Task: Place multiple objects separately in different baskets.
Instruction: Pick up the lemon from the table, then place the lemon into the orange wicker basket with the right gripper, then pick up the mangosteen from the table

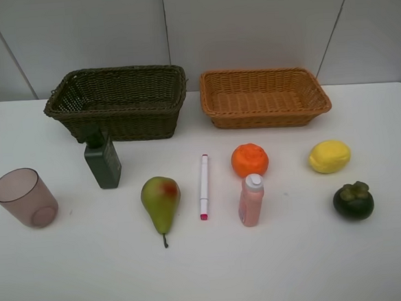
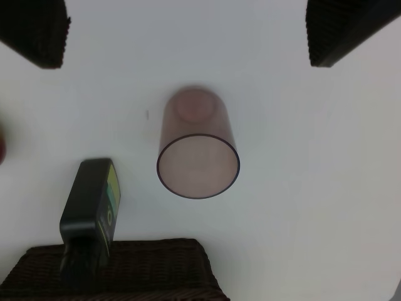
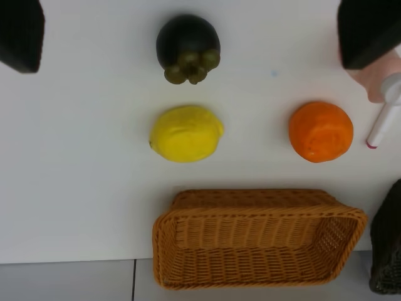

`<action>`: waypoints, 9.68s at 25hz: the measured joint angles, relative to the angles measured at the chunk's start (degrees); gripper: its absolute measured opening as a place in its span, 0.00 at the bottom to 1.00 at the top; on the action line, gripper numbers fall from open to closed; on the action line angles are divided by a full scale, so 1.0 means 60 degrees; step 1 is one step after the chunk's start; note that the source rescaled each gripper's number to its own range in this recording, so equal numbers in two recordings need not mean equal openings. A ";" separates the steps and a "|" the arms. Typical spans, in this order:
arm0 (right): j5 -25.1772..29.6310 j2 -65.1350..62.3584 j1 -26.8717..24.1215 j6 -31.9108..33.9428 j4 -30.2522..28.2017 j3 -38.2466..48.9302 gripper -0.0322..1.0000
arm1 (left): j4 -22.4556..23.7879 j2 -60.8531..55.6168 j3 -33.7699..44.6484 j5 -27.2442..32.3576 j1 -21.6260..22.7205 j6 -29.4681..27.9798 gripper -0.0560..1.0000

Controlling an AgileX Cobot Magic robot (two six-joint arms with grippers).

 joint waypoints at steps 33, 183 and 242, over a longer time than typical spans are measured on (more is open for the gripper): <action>0.0000 0.0000 0.0000 0.0000 0.0000 0.0000 0.99 | 0.0000 0.0000 0.0000 0.0000 0.0000 0.0000 1.00; -0.1652 1.8944 0.0000 -0.0911 0.1438 -1.1697 0.75 | 0.0000 0.0000 0.0000 0.0000 0.0000 0.0000 1.00; -0.0740 1.9960 0.0648 -0.1178 0.1928 -1.2096 0.99 | 0.0000 0.0000 0.0000 0.0000 0.0000 0.0000 1.00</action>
